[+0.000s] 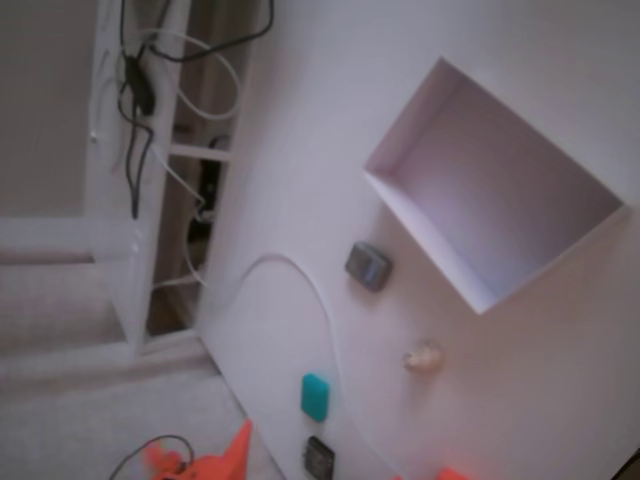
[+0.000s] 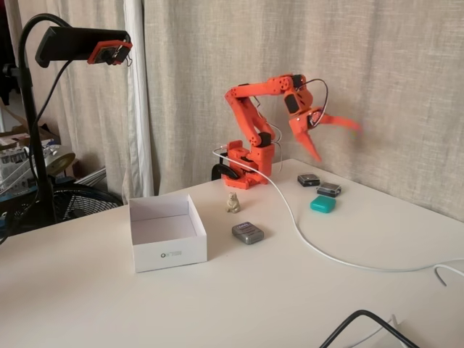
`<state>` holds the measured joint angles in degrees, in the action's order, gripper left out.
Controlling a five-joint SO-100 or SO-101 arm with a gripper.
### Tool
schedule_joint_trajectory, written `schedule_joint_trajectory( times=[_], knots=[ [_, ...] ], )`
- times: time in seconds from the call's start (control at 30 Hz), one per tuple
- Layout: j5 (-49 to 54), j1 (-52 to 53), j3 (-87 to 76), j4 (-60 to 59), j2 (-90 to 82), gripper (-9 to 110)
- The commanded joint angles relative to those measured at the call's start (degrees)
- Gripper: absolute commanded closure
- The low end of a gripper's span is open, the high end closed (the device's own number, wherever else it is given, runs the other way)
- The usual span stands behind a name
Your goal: Grasp the green cube and put it in the bin.
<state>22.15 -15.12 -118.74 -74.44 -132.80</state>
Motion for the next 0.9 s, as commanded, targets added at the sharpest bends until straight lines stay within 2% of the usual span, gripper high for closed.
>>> schedule_joint_trajectory(
  times=[0.0, 0.07, 0.2, 0.37, 0.57, 0.87],
  knots=[
    [2.5, -0.9, 4.0, 5.7, -1.8, 21],
    [2.5, -1.1, 6.2, 6.9, -1.9, 21],
    [6.5, -2.5, 12.5, -17.5, 1.2, 21],
    [8.9, -1.8, 10.9, -26.1, 4.7, 22],
    [10.9, -2.5, 5.5, -21.1, 10.3, 24],
    [10.6, 1.4, -10.9, -2.2, 16.9, 26]
  ],
)
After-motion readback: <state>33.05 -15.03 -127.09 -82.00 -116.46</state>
